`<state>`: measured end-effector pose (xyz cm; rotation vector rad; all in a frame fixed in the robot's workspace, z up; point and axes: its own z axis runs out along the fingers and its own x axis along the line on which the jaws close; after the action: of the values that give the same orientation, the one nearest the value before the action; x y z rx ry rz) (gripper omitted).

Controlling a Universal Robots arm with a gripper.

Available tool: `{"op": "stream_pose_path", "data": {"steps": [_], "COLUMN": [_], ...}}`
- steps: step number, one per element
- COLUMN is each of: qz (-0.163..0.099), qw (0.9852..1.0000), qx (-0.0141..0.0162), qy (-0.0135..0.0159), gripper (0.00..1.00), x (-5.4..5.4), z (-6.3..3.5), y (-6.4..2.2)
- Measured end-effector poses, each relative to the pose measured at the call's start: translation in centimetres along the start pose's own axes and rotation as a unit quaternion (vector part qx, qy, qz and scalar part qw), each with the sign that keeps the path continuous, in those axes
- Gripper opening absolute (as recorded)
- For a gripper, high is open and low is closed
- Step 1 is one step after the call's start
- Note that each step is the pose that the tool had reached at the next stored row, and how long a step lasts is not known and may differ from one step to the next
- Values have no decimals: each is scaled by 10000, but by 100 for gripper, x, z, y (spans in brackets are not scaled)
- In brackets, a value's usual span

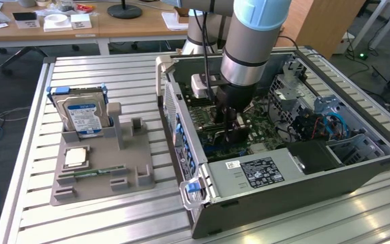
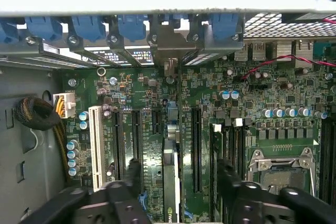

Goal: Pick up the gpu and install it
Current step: 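Insert the gpu into the slot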

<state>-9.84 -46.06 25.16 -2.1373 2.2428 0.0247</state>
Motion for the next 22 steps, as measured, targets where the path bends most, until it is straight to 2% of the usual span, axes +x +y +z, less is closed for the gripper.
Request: {"op": "stream_pose_path", "data": {"steps": [1,2,4,5,7,8,9,22], "qz": [0,0,0,0,0,0,0,0], "qw": [10000,10000,10000,10000,10000,10000,10000,10000], "qx": [0,0,0,0,0,0,0,0], "qy": [0,0,0,0,0,0,0,0], "gripper": [67,67,56,56,44,44,38,38], "x": [0,0,0,0,0,0,0,1], "z": [0,0,0,0,0,0,0,17], "y": [0,0,0,0,0,0,0,0]}}
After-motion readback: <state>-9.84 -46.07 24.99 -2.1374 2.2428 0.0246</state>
